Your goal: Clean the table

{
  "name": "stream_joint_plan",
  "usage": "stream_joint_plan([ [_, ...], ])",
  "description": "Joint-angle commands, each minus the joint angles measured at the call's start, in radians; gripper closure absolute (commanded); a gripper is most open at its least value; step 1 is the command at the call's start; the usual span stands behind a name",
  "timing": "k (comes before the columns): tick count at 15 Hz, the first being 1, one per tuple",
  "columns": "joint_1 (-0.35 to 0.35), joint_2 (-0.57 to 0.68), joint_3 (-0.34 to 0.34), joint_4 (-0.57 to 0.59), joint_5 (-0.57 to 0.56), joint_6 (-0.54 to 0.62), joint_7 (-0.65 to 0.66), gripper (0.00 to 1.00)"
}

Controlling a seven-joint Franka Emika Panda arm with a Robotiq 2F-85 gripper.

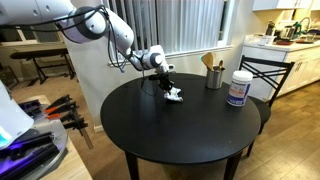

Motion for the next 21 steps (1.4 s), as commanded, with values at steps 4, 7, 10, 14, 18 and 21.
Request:
stream_joint_plan([
  [4, -0.091, 0.011, -0.037, -0.019, 0.002, -0.005, 0.130, 0.98],
  [7, -0.138, 0.014, -0.065, -0.016, 0.006, -0.008, 0.185, 0.98],
  [10, -0.195, 0.014, -0.097, -0.015, 0.010, -0.009, 0.242, 0.98],
  [14, -0.264, 0.014, -0.125, -0.030, 0.016, -0.007, 0.315, 0.98],
  [18, -0.305, 0.016, -0.132, -0.057, 0.021, -0.006, 0.367, 0.98],
  [21, -0.296, 0.016, -0.124, -0.058, 0.021, -0.007, 0.381, 0.98],
])
